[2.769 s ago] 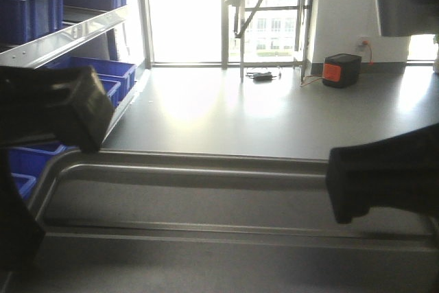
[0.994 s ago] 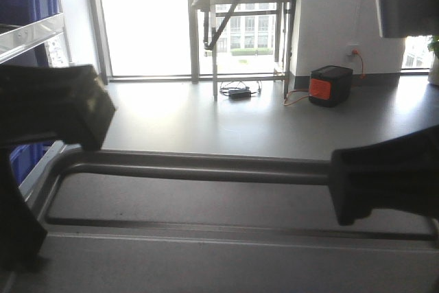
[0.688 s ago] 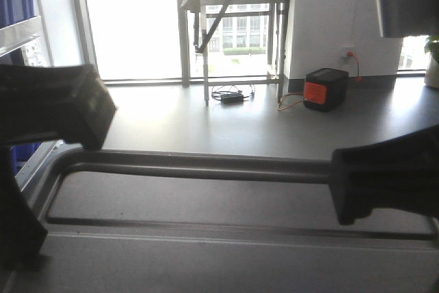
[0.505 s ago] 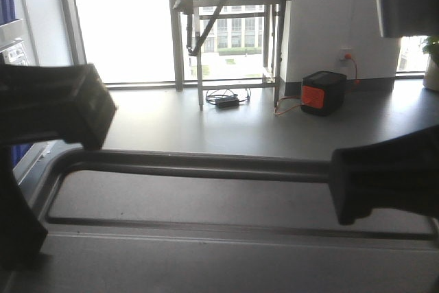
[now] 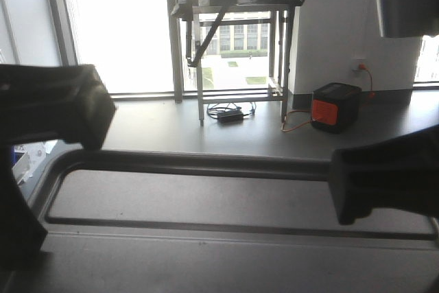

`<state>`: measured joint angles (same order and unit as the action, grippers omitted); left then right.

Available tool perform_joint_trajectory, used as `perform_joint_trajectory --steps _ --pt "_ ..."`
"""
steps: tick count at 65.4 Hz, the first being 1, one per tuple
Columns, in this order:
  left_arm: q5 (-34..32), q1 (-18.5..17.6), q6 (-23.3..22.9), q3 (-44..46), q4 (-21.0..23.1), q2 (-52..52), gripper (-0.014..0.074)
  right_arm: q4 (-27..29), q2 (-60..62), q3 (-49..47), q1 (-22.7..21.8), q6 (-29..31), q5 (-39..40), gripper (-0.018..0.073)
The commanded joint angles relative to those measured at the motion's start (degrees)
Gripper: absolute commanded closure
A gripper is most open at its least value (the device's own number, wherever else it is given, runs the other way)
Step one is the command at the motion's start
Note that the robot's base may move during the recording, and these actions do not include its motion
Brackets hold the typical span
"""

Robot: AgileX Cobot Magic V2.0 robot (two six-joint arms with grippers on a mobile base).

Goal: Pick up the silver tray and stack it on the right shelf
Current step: 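Hold the tray in both grippers while the base drives to another shelf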

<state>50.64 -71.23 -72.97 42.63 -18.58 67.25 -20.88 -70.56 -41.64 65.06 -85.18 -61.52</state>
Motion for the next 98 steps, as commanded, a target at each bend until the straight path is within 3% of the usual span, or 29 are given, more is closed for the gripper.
perform_joint_trajectory --steps 1,98 --pt "6.3 0.0 0.0 1.2 -2.1 -1.3 0.0697 -3.2 1.1 -1.0 -0.3 -0.1 -10.3 0.0489" --pt "6.3 0.0 0.0 1.2 -2.1 -1.3 0.0697 -3.2 1.1 -1.0 -0.3 -0.1 -10.3 0.0489"
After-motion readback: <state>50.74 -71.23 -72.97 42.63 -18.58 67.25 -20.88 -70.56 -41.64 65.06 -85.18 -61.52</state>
